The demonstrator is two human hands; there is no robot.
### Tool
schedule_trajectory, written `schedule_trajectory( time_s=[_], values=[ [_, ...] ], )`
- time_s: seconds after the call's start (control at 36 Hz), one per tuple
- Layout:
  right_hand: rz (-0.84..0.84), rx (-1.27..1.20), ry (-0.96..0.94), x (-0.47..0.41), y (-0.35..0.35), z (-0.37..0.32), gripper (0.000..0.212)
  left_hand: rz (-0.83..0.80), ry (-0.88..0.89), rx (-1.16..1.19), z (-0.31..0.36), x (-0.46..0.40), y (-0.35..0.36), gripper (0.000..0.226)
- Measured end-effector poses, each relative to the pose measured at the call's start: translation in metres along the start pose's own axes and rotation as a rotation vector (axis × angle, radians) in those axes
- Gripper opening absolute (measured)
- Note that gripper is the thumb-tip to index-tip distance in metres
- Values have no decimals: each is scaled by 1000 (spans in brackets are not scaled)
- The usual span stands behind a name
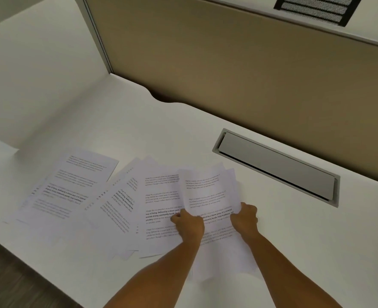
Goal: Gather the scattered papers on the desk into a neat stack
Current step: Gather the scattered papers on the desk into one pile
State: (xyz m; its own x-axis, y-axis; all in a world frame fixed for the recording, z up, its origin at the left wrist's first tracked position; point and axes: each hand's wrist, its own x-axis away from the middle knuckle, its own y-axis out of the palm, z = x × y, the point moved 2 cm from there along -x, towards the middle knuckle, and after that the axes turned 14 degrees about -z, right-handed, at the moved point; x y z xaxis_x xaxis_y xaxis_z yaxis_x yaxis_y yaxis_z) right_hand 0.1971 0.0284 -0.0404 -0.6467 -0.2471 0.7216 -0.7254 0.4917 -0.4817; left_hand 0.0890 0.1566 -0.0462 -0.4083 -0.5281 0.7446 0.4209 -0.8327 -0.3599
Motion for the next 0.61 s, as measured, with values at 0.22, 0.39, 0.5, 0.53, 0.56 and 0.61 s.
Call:
schedule_trajectory(
  time_s=[0.22, 0.39, 0.5, 0.53, 0.56, 0.61],
  values=[
    [-41, -248, 15, 6, 2, -2, 40, -16, 6, 41, -1, -1, -6, 44],
    [-40, -354, 54, 15, 5, -7, 47, -47, 76, 251, -3, 7, -17, 41],
    [-64, -474, 11, 24, 6, -11, 54, -58, 109, 227, -7, 8, -28, 47],
    [-74, -486, 0, 26, 7, -12, 52, -67, 129, 213, -8, 9, -30, 42],
    [-88, -494, -14, 27, 8, -13, 48, -74, 151, 205, -10, 10, -32, 36],
    [-112, -501, -23, 27, 9, -13, 34, -81, 169, 185, -11, 11, -37, 28]
  ],
)
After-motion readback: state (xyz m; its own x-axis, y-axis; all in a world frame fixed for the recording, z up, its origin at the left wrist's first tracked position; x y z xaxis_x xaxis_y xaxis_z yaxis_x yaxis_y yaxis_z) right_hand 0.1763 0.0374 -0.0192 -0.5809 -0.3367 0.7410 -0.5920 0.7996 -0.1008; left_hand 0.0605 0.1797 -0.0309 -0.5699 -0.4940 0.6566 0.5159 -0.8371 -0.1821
